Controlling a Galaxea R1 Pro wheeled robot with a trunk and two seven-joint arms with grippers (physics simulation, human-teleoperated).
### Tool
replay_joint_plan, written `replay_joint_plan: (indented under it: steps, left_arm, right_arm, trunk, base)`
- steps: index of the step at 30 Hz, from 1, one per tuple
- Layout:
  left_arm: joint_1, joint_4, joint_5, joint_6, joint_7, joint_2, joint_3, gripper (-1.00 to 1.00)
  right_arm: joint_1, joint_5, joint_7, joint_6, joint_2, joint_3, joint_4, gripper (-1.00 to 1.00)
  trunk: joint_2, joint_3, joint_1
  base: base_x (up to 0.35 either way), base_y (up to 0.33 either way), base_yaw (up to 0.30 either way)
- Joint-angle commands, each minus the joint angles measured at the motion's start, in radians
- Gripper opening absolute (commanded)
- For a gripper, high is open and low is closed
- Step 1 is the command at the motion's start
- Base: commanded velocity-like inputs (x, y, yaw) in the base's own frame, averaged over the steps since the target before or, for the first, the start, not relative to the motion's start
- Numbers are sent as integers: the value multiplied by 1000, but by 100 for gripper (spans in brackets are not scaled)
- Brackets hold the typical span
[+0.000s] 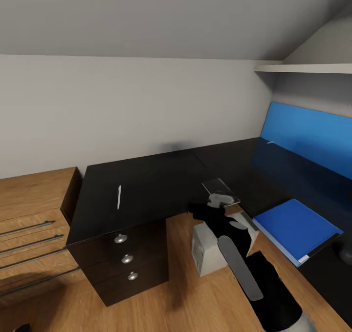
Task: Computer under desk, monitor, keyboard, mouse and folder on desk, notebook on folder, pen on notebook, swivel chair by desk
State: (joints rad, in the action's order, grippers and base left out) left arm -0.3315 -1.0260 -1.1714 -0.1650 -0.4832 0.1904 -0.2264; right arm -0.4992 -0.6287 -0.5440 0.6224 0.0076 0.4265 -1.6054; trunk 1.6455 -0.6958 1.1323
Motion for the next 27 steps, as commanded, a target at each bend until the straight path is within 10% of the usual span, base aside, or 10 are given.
replay_joint_plan:
  steps: [1, 13, 19, 22, 23, 27]
  left_arm:
    - [0, -2, -11, -8, -3, 1, -4, 100]
    - [45, -17, -13, 4, 3, 1, -9, 100]
    - [101, -75, -15, 54, -3, -3, -26, 100]
    - [116, -111, -15, 84, -5, -15, -31, 100]
    - [132, -197, -15, 118, -10, -59, -36, 100]
    - [138, -250, -14, 131, -30, -103, -38, 100]
  right_arm:
    - [10, -6, -12, 2, 0, 19, -3, 100]
    - [162, 7, -17, 2, -17, 98, -10, 100]
    - [287, 111, -13, -1, -71, 117, 3, 100]
    - [337, 158, -11, -11, -84, 122, 29, 100]
    - [427, 226, -6, -83, -102, 126, 127, 100]
    - [471, 251, -4, -172, -129, 132, 224, 100]
  trunk:
    - [0, -1, 0]
    - [0, 0, 0]
    - [0, 1, 0]
    - [0, 3, 0]
    - [0, 4, 0]
    - [0, 7, 0]
  base:
    - [-4, 0, 0]
    - [-1, 0, -7]
    - [0, 0, -121]
    - [0, 0, -210]
    - [0, 0, -248]
    - [0, 0, -255]
